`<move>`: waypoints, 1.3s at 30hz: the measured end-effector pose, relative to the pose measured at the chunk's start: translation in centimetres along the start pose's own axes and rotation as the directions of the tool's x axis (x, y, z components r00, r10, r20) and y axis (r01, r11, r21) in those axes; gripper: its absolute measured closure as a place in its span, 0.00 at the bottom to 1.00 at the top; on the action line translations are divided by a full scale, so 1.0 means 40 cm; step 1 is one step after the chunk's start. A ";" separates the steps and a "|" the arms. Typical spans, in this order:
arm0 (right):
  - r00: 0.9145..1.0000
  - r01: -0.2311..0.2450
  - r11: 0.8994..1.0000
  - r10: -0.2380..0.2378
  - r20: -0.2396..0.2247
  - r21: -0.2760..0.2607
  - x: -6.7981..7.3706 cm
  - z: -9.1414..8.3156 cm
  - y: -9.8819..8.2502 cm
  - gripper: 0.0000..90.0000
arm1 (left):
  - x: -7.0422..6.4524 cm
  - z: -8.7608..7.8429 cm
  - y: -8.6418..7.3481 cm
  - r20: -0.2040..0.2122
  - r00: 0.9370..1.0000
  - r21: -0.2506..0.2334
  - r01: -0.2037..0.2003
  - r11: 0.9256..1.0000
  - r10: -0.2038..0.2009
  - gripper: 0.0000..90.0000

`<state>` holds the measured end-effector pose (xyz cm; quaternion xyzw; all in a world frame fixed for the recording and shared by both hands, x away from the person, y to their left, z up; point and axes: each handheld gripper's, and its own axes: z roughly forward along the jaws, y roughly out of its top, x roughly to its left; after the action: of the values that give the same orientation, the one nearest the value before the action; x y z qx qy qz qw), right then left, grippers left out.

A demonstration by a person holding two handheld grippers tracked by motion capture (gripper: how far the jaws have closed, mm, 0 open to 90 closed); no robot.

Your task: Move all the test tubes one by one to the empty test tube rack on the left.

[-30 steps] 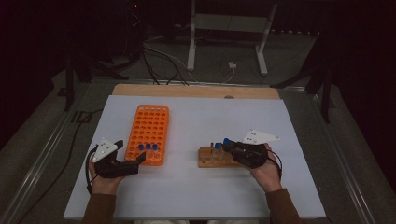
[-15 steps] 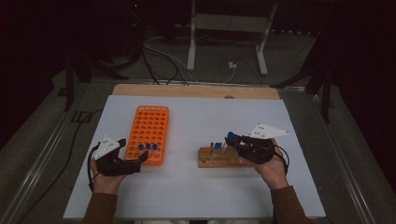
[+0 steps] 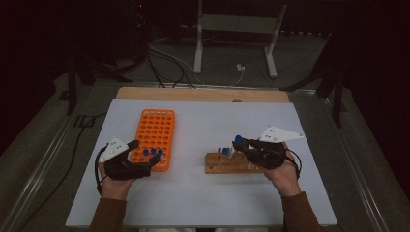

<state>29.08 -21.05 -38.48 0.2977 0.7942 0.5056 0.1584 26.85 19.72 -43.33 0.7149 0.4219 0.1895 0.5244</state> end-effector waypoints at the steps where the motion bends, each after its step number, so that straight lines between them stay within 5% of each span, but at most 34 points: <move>1: 1.000 0.002 1.000 -0.002 -0.003 0.003 0.003 0.002 0.001 0.85 | -0.004 0.002 0.002 0.003 1.000 -0.002 -0.006 1.000 0.006 0.06; 12: 0.998 0.022 1.000 -0.021 -0.053 0.007 0.038 0.039 0.019 0.85 | -0.064 0.034 0.031 0.074 0.996 0.008 -0.055 0.998 0.054 0.06; 26: 0.994 0.031 0.999 -0.030 -0.103 0.014 0.077 0.106 0.043 0.85 | -0.129 0.089 0.049 0.168 0.980 0.025 -0.108 0.994 0.102 0.14; 32: 0.992 0.037 0.999 -0.034 -0.121 0.019 0.091 0.128 0.048 0.85 | -0.154 0.113 0.053 0.204 0.971 0.026 -0.136 0.990 0.128 0.22; 39: 0.990 0.043 0.999 -0.039 -0.137 0.020 0.107 0.145 0.057 0.85 | -0.176 0.134 0.053 0.239 0.958 0.033 -0.173 0.984 0.161 0.45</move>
<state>29.70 -13.54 -38.77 0.2478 0.8148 0.5123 0.1107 27.50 10.70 -42.23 0.7791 0.2999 0.1357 0.5334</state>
